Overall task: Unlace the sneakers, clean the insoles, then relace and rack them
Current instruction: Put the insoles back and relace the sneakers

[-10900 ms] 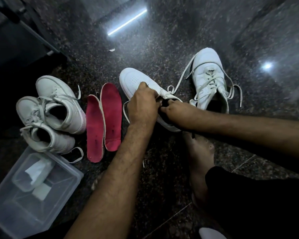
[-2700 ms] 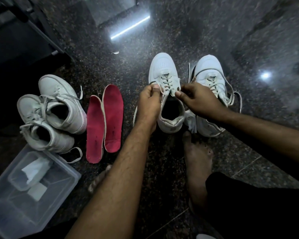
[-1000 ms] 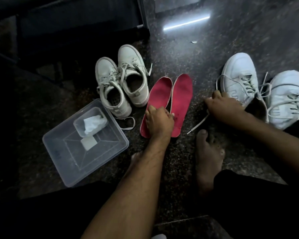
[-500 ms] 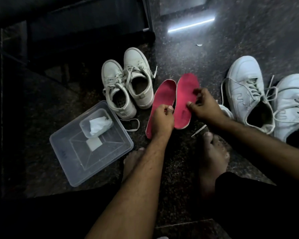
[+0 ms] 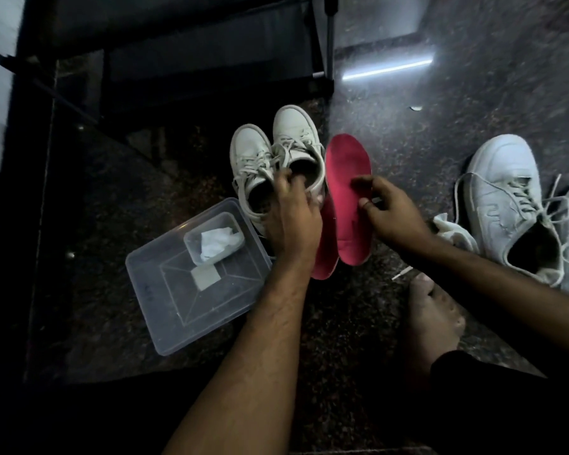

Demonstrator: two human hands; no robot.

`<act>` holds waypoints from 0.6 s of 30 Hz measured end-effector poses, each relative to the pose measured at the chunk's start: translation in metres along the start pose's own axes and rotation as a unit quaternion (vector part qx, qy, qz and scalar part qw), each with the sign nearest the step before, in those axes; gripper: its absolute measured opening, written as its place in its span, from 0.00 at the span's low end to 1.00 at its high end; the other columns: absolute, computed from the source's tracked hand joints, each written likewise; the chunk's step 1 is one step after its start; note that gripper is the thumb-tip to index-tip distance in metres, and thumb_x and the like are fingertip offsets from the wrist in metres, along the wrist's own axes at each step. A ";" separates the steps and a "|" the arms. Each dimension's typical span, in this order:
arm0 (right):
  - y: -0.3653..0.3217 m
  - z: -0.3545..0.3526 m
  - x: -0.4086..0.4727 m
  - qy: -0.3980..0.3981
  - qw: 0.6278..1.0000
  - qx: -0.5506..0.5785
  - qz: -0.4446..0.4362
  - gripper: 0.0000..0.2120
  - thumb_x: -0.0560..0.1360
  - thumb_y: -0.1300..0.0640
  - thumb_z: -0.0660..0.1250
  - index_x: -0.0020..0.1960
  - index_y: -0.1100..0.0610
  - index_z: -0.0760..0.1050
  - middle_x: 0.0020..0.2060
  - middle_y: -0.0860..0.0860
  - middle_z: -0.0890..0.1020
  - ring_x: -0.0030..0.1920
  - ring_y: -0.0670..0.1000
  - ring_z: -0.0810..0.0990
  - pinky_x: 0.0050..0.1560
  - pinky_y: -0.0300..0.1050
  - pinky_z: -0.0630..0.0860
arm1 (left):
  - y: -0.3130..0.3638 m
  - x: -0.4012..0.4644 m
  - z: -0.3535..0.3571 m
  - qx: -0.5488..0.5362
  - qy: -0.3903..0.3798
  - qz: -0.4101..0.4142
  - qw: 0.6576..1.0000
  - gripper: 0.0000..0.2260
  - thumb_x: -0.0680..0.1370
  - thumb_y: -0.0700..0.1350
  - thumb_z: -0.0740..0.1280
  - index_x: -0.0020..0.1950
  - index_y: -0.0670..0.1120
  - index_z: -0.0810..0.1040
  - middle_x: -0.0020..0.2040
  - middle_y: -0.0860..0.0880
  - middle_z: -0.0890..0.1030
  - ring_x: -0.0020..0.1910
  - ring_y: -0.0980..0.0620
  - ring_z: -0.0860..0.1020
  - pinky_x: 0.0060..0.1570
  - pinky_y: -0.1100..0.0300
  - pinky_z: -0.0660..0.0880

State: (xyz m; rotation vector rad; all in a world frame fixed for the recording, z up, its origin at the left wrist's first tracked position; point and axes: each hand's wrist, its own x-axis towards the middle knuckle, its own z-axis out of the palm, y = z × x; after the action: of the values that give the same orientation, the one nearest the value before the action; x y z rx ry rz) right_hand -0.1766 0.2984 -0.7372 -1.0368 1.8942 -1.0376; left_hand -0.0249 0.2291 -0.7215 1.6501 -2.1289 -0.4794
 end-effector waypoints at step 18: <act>-0.021 -0.091 -0.019 0.155 0.980 0.127 0.006 0.18 0.79 0.66 0.59 0.64 0.53 0.76 0.58 0.50 0.82 0.52 0.42 0.79 0.54 0.39 0.75 | 0.081 -0.047 0.010 -0.038 0.023 0.156 0.987 0.03 0.75 0.40 0.66 0.46 0.46 0.75 0.47 0.47 0.77 0.46 0.45 0.72 0.47 0.51 0.68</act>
State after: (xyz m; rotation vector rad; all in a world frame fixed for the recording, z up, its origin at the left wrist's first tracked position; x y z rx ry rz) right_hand -0.2413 0.3353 -0.6774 -0.7496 1.9388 -1.4593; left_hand -0.0867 0.2941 -0.6943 1.2430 -2.2513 -0.4135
